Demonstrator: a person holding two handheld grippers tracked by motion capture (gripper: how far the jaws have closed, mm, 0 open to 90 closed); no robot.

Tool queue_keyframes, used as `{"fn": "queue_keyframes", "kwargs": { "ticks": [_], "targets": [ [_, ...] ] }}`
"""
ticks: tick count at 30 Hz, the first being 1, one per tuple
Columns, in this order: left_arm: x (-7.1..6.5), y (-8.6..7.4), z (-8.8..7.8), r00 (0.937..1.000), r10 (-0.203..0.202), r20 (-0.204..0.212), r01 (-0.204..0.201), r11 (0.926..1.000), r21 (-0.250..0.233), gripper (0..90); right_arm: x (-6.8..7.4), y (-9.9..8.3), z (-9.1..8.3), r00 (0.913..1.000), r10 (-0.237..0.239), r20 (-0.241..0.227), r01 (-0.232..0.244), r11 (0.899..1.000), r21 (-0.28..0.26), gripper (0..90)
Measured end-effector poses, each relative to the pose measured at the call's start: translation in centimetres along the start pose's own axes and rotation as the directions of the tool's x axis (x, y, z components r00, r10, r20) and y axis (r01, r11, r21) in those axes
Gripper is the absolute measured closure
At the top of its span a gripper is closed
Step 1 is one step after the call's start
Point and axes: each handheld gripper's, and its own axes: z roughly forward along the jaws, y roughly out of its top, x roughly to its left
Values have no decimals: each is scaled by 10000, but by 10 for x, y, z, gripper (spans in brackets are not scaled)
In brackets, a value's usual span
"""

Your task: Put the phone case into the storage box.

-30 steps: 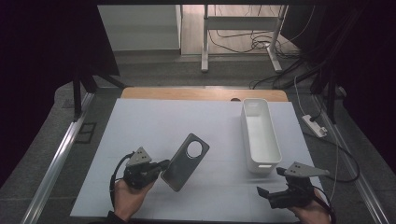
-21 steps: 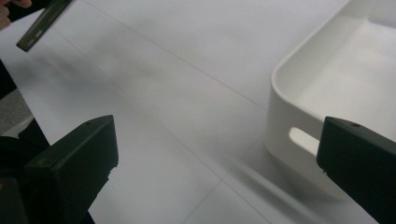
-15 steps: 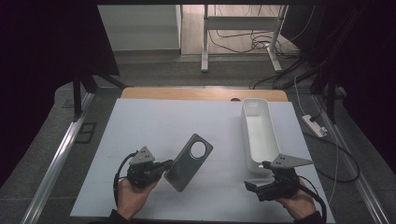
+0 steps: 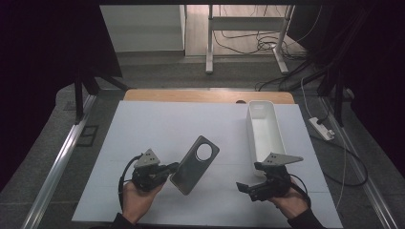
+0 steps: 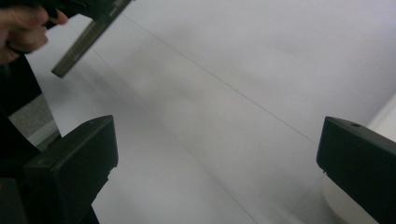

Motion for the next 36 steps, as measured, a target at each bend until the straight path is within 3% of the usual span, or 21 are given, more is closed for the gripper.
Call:
{"fn": "queue_keyframes", "kwargs": {
  "ticks": [20,36],
  "targets": [
    [-8,0,10,9997,180,-142,-183,9997,-160,894,22,26,45,9942,313,-1032,-283,9991,302,0],
    [-13,2,14,9996,292,-1,-292,9995,-121,894,33,43,72,9879,396,-1498,-338,9986,414,0]
  ]
}}
